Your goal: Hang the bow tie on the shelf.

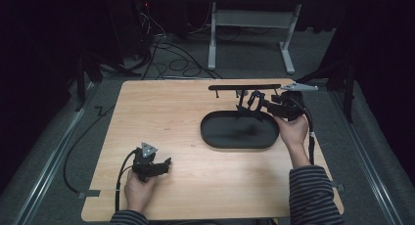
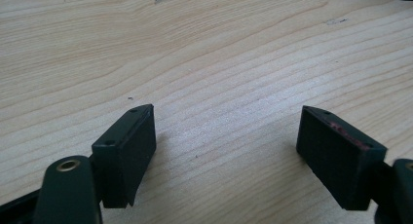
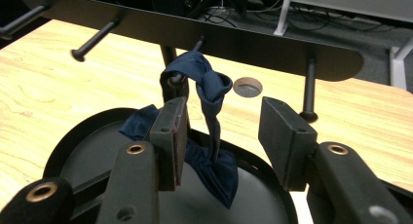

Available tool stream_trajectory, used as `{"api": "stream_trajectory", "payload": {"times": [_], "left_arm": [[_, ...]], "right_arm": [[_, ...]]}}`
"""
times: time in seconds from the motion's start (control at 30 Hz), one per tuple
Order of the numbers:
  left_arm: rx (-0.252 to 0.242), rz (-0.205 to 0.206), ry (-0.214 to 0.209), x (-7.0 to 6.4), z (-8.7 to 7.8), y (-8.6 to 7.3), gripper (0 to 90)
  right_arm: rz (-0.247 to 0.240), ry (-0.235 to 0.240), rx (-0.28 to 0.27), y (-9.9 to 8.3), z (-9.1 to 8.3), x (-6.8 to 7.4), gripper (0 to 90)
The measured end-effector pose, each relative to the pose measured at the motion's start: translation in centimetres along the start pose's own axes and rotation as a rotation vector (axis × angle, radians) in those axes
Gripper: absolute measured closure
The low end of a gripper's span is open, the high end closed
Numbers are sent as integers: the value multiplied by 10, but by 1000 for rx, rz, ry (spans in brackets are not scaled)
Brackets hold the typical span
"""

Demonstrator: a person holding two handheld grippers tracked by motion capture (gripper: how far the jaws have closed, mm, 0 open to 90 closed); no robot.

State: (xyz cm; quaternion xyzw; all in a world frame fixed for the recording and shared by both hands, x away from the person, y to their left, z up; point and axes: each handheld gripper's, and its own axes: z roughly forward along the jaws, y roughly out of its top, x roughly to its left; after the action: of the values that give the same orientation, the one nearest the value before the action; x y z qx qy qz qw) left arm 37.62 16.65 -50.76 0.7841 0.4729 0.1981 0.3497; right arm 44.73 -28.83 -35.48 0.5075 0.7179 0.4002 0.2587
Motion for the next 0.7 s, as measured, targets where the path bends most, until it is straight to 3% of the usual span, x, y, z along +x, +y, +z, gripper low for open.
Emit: {"api": "stream_trajectory", "payload": {"times": [0.13, 0.7], "left_arm": [[0, -1, 2, 0, 0, 0, 228], [1, -3, 7, 0, 1, 1, 228]], "right_arm": [[-7, 9, -29, -2, -20, 1, 563], [-5, 60, -87, -21, -66, 14, 564]]}}
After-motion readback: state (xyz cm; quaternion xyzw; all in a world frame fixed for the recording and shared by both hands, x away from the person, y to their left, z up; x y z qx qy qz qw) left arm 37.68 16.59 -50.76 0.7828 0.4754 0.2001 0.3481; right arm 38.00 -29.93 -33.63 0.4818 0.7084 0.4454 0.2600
